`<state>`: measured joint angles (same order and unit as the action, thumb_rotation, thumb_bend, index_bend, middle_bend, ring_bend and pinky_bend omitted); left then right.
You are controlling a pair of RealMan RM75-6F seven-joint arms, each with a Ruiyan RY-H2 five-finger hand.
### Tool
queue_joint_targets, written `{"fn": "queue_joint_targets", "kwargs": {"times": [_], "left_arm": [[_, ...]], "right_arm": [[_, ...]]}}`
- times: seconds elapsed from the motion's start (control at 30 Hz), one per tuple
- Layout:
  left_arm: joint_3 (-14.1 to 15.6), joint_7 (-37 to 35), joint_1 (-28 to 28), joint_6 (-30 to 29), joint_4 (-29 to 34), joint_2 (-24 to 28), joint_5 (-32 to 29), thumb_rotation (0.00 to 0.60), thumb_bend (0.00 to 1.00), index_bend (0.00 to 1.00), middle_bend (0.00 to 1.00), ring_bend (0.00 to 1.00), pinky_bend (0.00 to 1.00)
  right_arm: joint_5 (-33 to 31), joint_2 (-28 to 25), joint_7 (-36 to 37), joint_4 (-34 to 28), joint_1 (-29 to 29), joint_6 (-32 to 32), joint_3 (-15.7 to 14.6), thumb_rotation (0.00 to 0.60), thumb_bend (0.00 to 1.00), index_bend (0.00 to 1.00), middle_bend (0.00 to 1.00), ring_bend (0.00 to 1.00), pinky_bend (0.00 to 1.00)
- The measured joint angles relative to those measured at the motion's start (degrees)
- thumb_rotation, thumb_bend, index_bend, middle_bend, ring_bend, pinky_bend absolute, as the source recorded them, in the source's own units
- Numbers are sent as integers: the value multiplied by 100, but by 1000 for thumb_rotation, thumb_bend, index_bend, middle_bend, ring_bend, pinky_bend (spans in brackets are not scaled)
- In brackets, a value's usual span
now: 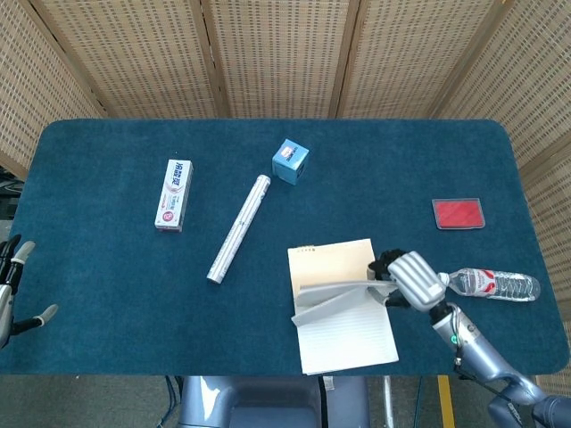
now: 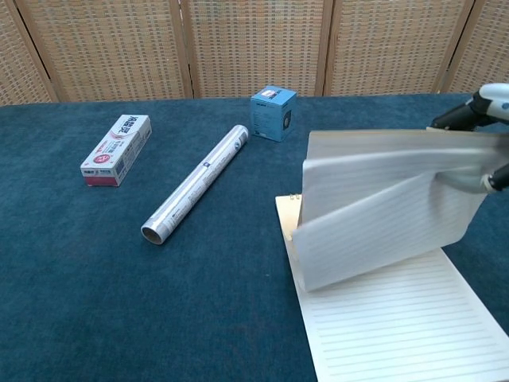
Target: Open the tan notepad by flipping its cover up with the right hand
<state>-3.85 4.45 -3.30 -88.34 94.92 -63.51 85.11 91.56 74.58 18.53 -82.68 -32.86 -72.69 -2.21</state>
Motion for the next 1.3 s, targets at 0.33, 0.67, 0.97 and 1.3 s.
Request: {"fn": "queue_joint_targets", "kwargs": {"times": [0.33, 0.67, 0.97, 1.3], "left_arm": [[-81, 65, -130, 306, 10, -9, -295, 600, 0, 0, 0, 0, 0], [-152, 196, -233, 514, 8, -45, -553, 600, 0, 0, 0, 0, 0], [-211, 322, -325, 689, -31, -100, -796, 600, 0, 0, 0, 0, 0], [-316, 562, -480, 942, -150, -241, -1174, 600, 0, 0, 0, 0, 0]], "right_arm": [[-2877, -404, 3, -522, -564, 1819, 1041, 600, 490, 688, 655, 475, 469], [-6144, -323, -522, -102, -1167, 2775, 1625, 600, 517, 689, 657, 467, 469], [-7806, 425, -1564, 1439, -1785, 3153, 1638, 600, 517, 689, 657, 443, 469], [-8037, 1457, -2326, 3122, -2290, 3521, 1785, 600, 277, 324, 244, 135, 262]]}}
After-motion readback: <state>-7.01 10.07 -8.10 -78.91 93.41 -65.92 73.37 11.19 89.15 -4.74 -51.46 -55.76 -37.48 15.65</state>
